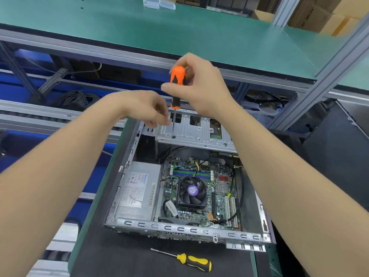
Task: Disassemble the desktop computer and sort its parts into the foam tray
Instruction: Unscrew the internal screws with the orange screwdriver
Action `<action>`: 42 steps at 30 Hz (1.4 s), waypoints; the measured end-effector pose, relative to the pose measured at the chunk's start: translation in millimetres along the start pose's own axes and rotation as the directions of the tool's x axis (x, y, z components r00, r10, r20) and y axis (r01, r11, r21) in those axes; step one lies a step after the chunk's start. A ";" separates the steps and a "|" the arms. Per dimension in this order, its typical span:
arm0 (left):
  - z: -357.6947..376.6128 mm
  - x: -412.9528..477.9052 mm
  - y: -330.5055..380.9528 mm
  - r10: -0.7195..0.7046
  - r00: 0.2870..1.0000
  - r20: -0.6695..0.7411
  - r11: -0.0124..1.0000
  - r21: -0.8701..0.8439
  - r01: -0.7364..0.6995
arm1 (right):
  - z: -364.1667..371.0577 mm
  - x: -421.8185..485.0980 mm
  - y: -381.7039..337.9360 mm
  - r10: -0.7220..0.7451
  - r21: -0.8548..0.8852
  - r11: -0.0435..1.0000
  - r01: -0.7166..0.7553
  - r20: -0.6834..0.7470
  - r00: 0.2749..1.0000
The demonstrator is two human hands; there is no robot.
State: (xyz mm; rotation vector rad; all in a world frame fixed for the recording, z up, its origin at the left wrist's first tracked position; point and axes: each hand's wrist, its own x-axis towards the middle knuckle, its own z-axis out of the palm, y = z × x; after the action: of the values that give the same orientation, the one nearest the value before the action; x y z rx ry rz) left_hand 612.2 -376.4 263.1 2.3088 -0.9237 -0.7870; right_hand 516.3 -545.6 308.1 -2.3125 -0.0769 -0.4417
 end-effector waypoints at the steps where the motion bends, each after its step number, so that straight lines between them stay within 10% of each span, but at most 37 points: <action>1: 0.6 2.2 -3.8 0.045 0.998 -0.041 0.998 0.046 -0.043 | -1.7 1.4 1.3 0.015 0.024 1.000 -0.015 0.010 1.000; 7: 40.8 16.2 -24.5 0.302 0.950 -0.073 0.871 -0.385 -0.307 | -11.3 2.6 11.9 -0.014 0.159 0.987 -0.008 0.135 0.991; 42: 70.5 45.4 -41.1 0.306 0.864 -0.400 0.627 -0.599 -0.499 | 13.9 -2.1 47.9 -0.056 0.243 0.967 0.072 -0.071 0.996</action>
State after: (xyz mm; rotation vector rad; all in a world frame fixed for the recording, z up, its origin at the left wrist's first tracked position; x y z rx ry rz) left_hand 609.2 -401.7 173.3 1.4159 -0.8050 -0.4855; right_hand 527.4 -569.4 265.6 -2.0556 -0.1665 -0.5082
